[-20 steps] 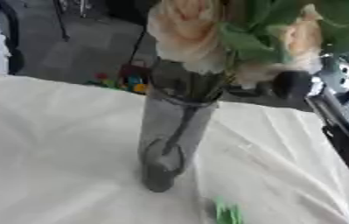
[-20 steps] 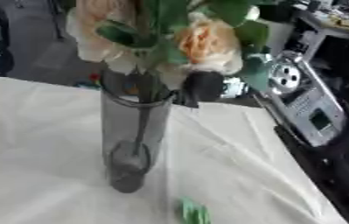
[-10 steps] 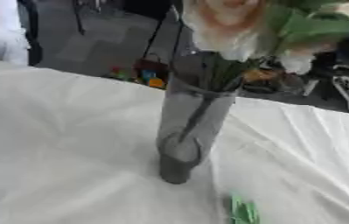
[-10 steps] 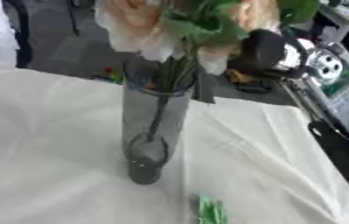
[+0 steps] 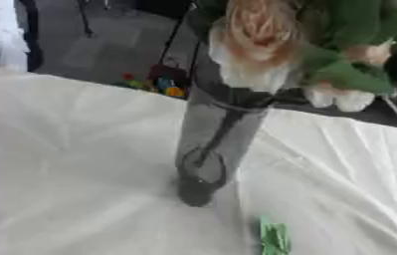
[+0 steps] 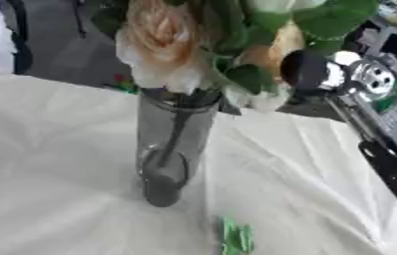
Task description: Arrange flowers into the vase.
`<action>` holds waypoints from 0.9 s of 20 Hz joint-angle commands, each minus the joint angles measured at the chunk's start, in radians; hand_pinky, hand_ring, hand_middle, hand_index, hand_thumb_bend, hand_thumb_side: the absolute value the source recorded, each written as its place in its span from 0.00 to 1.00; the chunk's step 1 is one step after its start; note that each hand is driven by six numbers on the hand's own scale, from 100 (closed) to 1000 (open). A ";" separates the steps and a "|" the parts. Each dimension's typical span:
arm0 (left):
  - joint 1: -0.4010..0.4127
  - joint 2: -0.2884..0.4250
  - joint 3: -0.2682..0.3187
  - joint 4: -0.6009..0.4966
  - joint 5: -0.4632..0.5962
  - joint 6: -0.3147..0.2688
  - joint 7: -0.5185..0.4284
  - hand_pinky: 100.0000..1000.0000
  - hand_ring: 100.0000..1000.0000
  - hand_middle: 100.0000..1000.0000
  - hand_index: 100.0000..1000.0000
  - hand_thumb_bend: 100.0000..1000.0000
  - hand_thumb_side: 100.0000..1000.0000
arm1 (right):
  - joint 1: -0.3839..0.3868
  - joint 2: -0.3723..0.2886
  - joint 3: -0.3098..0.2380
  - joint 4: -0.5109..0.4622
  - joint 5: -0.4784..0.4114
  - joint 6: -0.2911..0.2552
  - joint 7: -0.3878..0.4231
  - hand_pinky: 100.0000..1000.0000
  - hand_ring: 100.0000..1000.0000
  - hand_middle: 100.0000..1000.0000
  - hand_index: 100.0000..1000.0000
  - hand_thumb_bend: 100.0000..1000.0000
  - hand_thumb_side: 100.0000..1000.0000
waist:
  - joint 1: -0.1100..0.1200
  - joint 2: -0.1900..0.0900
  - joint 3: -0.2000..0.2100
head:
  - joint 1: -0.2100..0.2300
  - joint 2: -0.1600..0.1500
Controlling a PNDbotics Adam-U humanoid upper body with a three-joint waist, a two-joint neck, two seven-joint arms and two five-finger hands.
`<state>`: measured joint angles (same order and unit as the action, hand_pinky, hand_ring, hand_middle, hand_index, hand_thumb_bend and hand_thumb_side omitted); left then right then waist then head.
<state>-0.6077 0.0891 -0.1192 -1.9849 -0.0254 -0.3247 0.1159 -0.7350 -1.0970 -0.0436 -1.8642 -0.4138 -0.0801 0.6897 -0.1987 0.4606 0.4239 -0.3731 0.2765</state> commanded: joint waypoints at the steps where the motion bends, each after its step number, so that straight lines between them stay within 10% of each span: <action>1: -0.008 0.016 0.001 -0.015 -0.002 0.001 -0.001 0.69 0.78 0.86 0.93 0.00 1.00 | -0.003 -0.043 -0.021 0.001 0.004 -0.008 -0.010 1.00 1.00 1.00 1.00 0.80 1.00 | 0.012 -0.028 -0.004 | -0.008 -0.005; 18: -0.006 0.011 -0.003 -0.015 0.002 0.004 -0.009 0.69 0.78 0.86 0.93 0.00 1.00 | -0.009 -0.038 -0.012 0.006 -0.065 -0.011 -0.046 1.00 1.00 1.00 1.00 0.80 1.00 | 0.014 -0.023 -0.010 | -0.018 -0.016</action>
<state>-0.6075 0.0891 -0.1193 -1.9849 -0.0253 -0.3204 0.1109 -0.7291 -1.1049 -0.0464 -1.8583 -0.4552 -0.0921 0.6522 -0.1961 0.4608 0.4145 -0.3859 0.2712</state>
